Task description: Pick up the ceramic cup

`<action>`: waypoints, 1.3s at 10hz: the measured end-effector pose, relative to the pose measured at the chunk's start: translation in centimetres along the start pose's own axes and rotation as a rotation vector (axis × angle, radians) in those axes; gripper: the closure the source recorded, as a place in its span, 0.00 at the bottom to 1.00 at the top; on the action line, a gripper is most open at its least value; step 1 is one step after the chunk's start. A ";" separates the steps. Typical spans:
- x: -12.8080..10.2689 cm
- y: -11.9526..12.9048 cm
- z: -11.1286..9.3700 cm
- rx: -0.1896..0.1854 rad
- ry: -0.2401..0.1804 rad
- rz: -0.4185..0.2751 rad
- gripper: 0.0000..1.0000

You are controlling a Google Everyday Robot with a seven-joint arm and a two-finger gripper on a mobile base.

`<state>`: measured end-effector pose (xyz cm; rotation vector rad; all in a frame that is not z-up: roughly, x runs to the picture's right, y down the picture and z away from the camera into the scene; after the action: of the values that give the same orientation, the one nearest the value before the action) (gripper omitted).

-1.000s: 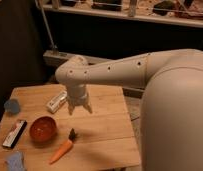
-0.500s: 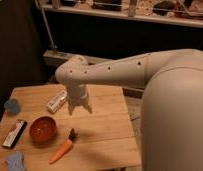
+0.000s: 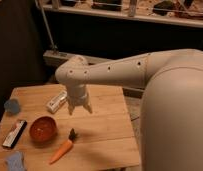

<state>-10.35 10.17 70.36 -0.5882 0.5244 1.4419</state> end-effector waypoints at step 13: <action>-1.4 2.3 -1.8 0.010 -0.049 -0.052 0.35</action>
<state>-12.74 8.04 69.79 -0.5533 0.4738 1.4009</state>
